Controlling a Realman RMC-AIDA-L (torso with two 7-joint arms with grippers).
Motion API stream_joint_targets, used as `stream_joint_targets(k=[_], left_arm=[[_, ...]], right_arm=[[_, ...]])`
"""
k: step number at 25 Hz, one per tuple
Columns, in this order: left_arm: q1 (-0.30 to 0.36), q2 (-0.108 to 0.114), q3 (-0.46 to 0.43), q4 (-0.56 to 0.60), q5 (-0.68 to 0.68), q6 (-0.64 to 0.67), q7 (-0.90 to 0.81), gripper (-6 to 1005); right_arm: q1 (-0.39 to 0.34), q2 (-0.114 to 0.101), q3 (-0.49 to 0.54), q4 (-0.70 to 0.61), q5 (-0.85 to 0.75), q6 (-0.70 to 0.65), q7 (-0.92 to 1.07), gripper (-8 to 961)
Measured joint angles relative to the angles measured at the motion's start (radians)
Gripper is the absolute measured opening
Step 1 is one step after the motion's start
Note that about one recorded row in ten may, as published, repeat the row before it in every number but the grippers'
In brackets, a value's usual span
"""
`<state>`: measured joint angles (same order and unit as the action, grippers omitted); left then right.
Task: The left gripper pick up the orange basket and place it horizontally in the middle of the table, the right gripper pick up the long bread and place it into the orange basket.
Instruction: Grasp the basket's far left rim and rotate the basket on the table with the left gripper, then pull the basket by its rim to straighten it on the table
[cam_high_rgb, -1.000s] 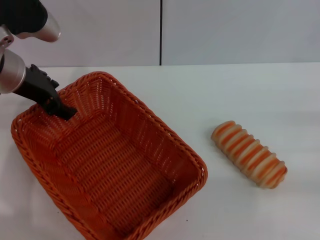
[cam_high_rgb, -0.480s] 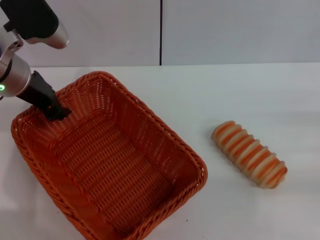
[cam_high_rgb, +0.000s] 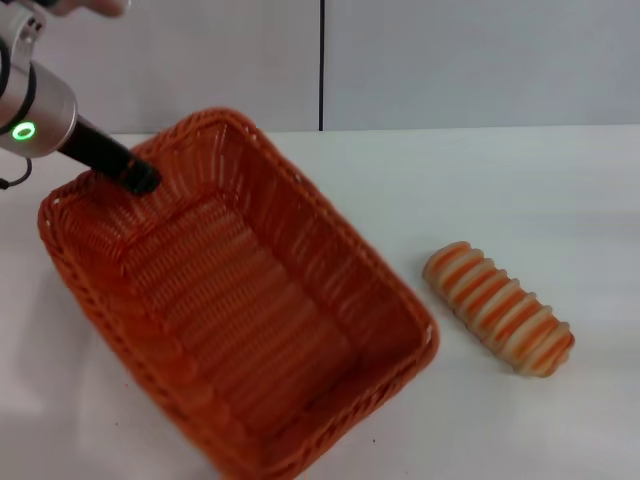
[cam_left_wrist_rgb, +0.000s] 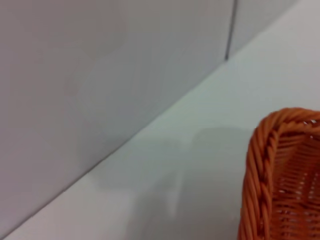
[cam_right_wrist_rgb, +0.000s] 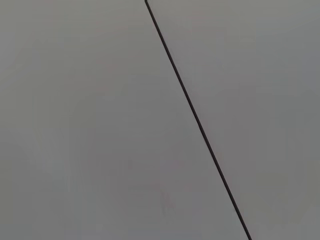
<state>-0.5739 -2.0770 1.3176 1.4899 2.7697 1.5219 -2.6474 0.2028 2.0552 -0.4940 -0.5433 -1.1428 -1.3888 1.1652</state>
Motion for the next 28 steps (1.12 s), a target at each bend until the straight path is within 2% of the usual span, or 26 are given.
stream_joint_targets(k=[4,8,12,15,16,19,28], left_arm=[[0.002,0.0,0.0,0.03,-0.002,-0.027,-0.088,217],[-0.024,0.0,-0.005,0.017,0.018,-0.069,-0.181,183],[-0.021,0.0,-0.005,0.018,0.049,-0.065,-0.221,173],[0.005,0.001,-0.028,0.038,0.073,-0.033,-0.231,172],[0.026,0.002,-0.052,0.05,0.082,-0.003,-0.232,171],[0.065,0.004,-0.062,0.08,0.083,0.029,-0.232,169],[0.161,-0.001,-0.034,0.144,0.033,0.07,-0.233,160]], right_arm=[[0.026,-0.012,0.0,-0.002,-0.003,0.023,0.0,647],[0.053,-0.037,-0.011,-0.009,-0.018,0.038,0.0,646],[0.058,-0.043,-0.012,-0.022,-0.045,0.037,0.005,645],[0.066,-0.058,-0.012,-0.015,-0.052,0.032,0.007,645],[0.072,-0.07,-0.015,-0.002,-0.052,0.03,0.008,644],[0.081,-0.08,-0.025,0.008,-0.053,0.029,0.008,644],[0.098,-0.084,-0.056,0.013,-0.057,0.029,0.009,642]])
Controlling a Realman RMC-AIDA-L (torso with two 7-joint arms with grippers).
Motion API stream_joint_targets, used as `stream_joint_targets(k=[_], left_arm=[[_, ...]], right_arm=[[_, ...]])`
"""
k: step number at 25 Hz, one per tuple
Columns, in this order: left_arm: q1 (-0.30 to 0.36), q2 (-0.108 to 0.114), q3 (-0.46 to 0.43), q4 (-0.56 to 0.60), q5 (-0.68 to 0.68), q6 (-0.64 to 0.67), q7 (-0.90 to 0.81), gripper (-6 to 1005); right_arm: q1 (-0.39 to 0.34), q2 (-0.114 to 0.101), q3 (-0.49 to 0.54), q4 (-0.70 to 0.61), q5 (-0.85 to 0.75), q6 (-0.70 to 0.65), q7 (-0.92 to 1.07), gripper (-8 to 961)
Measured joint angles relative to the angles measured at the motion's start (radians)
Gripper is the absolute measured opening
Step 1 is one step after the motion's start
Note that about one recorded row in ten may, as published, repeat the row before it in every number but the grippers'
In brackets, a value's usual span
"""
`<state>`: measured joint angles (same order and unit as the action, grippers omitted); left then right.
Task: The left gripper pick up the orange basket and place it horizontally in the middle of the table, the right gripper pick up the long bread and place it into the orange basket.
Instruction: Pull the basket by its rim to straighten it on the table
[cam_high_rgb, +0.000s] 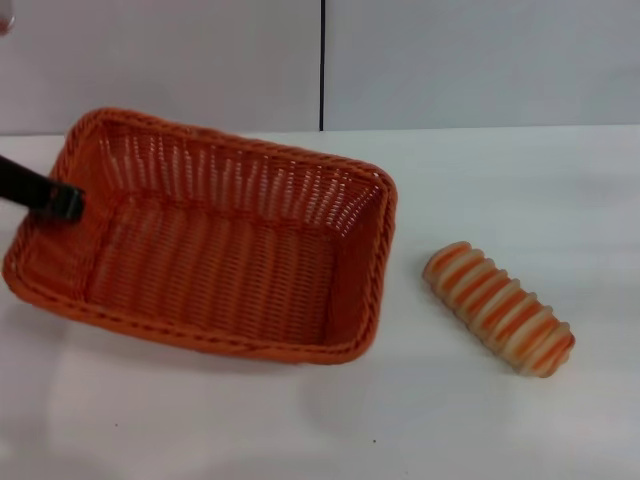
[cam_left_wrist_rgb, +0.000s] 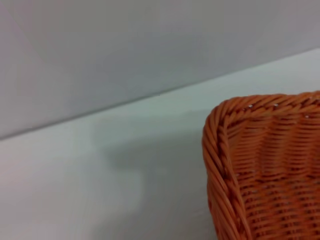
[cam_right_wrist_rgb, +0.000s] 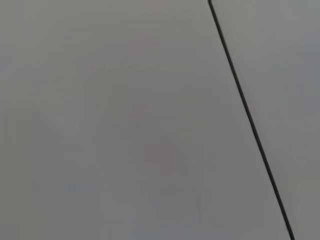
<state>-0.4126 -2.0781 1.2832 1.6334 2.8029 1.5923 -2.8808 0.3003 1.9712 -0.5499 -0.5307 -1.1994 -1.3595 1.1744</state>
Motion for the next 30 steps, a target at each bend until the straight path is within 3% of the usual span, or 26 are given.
stream_joint_targets(k=[9,25,30], left_arm=[[0.055,0.0,0.047,0.057,-0.06,0.049,-0.002,180],[0.071,0.004,0.025,0.031,-0.075,0.053,-0.001,216],[0.077,0.009,0.016,0.03,-0.075,0.071,0.001,325]], right_arm=[[-0.001,0.001,-0.01,0.002,0.0,-0.001,0.001,639],[0.011,0.005,-0.024,0.004,-0.027,0.004,0.001,636],[0.008,0.01,-0.024,-0.008,-0.028,0.004,0.014,635]])
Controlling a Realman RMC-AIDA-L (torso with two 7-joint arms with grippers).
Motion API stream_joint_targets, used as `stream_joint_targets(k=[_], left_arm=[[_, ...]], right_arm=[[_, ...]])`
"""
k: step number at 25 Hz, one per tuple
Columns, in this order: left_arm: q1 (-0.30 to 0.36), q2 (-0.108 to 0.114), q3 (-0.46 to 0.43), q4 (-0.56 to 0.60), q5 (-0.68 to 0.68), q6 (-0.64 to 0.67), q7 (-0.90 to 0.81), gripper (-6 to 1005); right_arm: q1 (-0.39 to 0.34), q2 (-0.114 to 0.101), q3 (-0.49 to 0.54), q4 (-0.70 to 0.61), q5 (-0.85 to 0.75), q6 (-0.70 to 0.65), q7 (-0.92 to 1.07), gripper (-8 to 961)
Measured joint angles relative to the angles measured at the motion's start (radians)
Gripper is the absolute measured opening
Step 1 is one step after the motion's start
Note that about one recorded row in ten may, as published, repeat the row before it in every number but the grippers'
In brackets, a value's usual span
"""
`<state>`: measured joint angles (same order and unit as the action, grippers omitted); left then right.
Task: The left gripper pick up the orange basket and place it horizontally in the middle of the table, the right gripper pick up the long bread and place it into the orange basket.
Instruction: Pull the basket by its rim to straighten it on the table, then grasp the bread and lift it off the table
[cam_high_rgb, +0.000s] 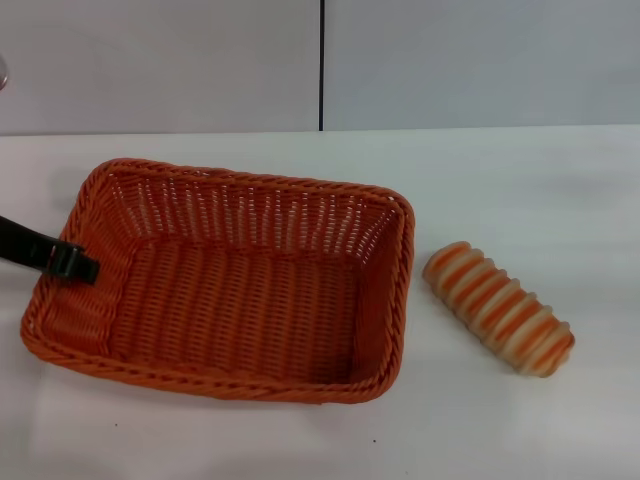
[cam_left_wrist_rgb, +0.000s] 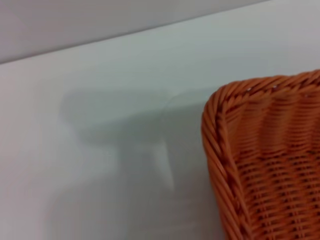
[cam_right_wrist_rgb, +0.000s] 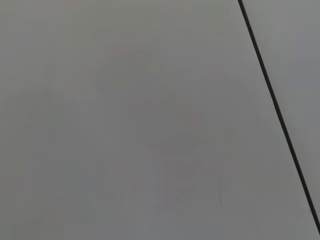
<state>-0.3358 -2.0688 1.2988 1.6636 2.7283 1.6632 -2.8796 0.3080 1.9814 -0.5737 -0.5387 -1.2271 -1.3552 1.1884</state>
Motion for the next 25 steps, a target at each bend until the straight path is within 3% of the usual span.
stream_joint_targets(k=[7,8,12,13,14,16,17,18,21,23,24,25], left_arm=[[-0.017,0.004,-0.065,0.024,-0.056,0.069,0.014,486],[-0.017,0.012,-0.13,0.041,-0.132,0.082,0.029,512],[-0.001,0.035,-0.216,0.063,-0.265,0.084,0.058,590],[0.013,0.038,-0.282,0.073,-0.317,0.081,0.102,590],[0.013,0.038,-0.282,0.073,-0.317,0.081,0.102,590],[0.022,0.02,-0.377,0.081,-0.367,0.079,0.184,590],[0.026,0.011,-0.429,0.081,-0.394,0.075,0.23,589],[0.041,0.003,-0.487,0.07,-0.446,0.053,0.301,589],[0.07,0.004,-0.501,0.056,-0.507,0.0,0.373,589],[0.137,0.001,-0.496,0.05,-0.606,-0.108,0.509,589],[0.137,0.001,-0.496,0.05,-0.606,-0.108,0.509,589],[0.187,0.0,-0.49,0.029,-0.705,-0.179,0.615,589]], right_arm=[[-0.03,0.006,0.0,-0.073,-0.039,-0.004,0.085,633],[-0.048,0.016,0.005,-0.145,-0.097,-0.002,0.131,633],[-0.078,0.037,0.015,-0.294,-0.223,0.004,0.241,632],[-0.092,0.047,0.026,-0.408,-0.334,0.002,0.355,631],[-0.092,0.047,0.026,-0.408,-0.334,0.002,0.355,631],[-0.089,0.053,0.036,-0.562,-0.514,-0.029,0.52,631],[-0.089,0.053,0.036,-0.562,-0.514,-0.029,0.52,631],[-0.067,0.05,0.038,-0.658,-0.651,-0.079,0.64,630],[-0.034,0.045,0.038,-0.728,-0.771,-0.143,0.721,630],[0.027,0.043,0.025,-0.818,-0.946,-0.257,0.815,629],[0.027,0.043,0.025,-0.818,-0.946,-0.257,0.815,629],[0.08,0.038,0.002,-0.859,-1.066,-0.345,0.872,629]])
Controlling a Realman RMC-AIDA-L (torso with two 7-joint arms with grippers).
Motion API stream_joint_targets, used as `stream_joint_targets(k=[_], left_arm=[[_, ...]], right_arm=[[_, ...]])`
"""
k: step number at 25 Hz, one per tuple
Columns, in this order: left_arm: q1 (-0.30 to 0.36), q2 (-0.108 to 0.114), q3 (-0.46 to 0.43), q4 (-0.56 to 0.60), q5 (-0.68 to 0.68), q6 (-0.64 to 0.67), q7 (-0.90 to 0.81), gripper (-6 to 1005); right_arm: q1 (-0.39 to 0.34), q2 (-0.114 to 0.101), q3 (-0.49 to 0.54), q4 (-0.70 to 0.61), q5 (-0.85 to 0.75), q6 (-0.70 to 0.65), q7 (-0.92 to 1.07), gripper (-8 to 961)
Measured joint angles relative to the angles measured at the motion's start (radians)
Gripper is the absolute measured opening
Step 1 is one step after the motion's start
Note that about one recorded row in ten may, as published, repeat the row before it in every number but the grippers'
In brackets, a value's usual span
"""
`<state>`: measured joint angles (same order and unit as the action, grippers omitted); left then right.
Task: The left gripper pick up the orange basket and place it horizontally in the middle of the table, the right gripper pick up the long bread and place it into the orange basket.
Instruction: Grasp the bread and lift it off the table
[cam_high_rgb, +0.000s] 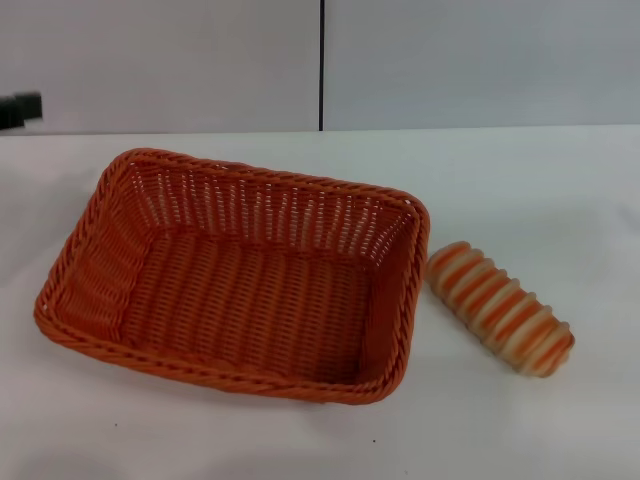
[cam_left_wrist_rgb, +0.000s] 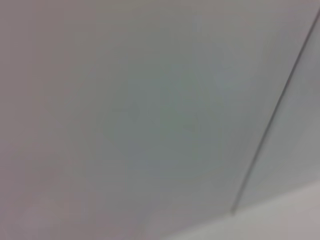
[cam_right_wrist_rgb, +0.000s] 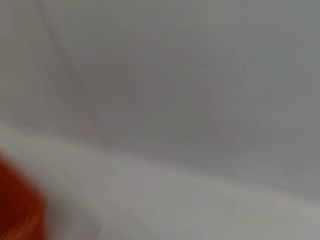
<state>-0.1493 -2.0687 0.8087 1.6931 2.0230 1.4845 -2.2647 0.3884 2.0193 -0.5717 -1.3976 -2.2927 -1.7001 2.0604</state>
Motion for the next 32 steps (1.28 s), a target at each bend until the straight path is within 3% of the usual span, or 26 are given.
stream_joint_targets(k=[2,3,6,8,9,13,19,21,32], left_arm=[[0.022,0.0,0.002,-0.019,-0.049,-0.022,0.049,589],[0.062,0.001,-0.002,-0.079,-0.177,-0.057,0.16,589],[0.083,0.002,-0.009,-0.153,-0.294,-0.066,0.267,588],[0.101,0.004,-0.023,-0.258,-0.417,-0.059,0.389,588],[0.101,0.004,-0.023,-0.258,-0.417,-0.059,0.389,588],[0.107,0.007,-0.049,-0.353,-0.481,-0.043,0.491,588],[0.107,0.008,-0.05,-0.361,-0.483,-0.012,0.508,587],[0.105,0.008,-0.05,-0.366,-0.49,0.009,0.507,587],[0.092,0.007,-0.054,-0.373,-0.497,0.03,0.509,586]], right_arm=[[0.057,-0.007,-0.034,-0.013,-0.107,-0.091,0.05,628],[0.079,-0.01,-0.051,-0.014,-0.146,-0.131,0.072,628],[0.123,-0.014,-0.111,-0.008,-0.214,-0.195,0.119,627],[0.152,0.002,-0.232,-0.017,-0.293,-0.234,0.18,627],[0.152,0.002,-0.232,-0.017,-0.293,-0.234,0.18,627],[0.164,0.032,-0.429,-0.028,-0.36,-0.239,0.28,626],[0.178,0.045,-0.491,0.024,-0.364,-0.17,0.363,624],[0.189,0.051,-0.489,0.095,-0.358,-0.112,0.371,624],[0.223,0.05,-0.482,0.275,-0.251,-0.01,0.398,621]])
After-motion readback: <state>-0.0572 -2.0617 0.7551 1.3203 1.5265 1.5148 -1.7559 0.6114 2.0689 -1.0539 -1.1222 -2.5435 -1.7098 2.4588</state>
